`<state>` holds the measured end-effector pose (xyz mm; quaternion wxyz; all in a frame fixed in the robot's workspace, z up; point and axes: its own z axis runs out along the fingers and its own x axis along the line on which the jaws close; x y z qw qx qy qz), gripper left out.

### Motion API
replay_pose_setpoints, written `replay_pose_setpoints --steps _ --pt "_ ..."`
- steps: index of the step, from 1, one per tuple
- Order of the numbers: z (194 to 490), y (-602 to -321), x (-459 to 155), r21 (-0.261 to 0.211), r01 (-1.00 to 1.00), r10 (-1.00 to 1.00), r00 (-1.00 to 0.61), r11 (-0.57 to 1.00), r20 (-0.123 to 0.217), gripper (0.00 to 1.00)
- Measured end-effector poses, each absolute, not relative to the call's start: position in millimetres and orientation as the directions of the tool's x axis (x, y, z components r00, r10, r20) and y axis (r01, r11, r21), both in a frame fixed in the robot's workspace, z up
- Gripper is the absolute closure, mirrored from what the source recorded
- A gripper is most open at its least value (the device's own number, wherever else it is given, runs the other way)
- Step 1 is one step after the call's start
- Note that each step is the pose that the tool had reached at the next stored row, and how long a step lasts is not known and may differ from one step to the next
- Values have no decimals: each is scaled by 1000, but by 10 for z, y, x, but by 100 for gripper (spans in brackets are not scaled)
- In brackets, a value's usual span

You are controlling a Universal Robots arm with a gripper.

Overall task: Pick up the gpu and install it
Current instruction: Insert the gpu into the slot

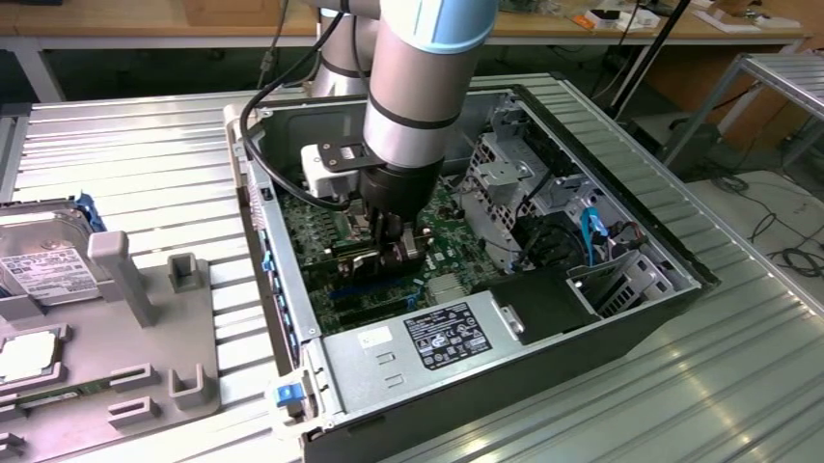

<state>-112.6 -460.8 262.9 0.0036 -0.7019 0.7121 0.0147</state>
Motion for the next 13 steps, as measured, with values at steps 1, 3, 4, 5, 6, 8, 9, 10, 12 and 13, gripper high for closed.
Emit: replay_pose_setpoints --steps 1,3,4,5,6,8,9,10,12,13 --pt "2629 -4608 -1126 16 -1000 -1000 -15 14 -26 73" --pt "2628 -4608 -1126 16 -1000 -1000 -15 14 -26 73" --pt "2621 -4607 -1126 16 -1000 -1000 -15 14 -26 73" --pt "2611 -4607 -1129 15 -1000 -1000 -14 14 -26 73" --pt "2595 -4608 -1131 15 -1000 -1000 -14 14 -25 73" --pt "2580 -4608 -1134 15 -1000 -1000 -15 14 -25 73" --pt "2576 -4608 -1135 15 -1000 -1000 -15 14 -25 73" --pt "2574 -4608 -1135 15 -1000 -1000 -15 14 -25 73" --pt "2568 -4608 -1136 15 -1000 -1000 -15 14 -25 73" --pt "2566 -4608 -1137 15 -1000 -1000 -15 14 -25 73"
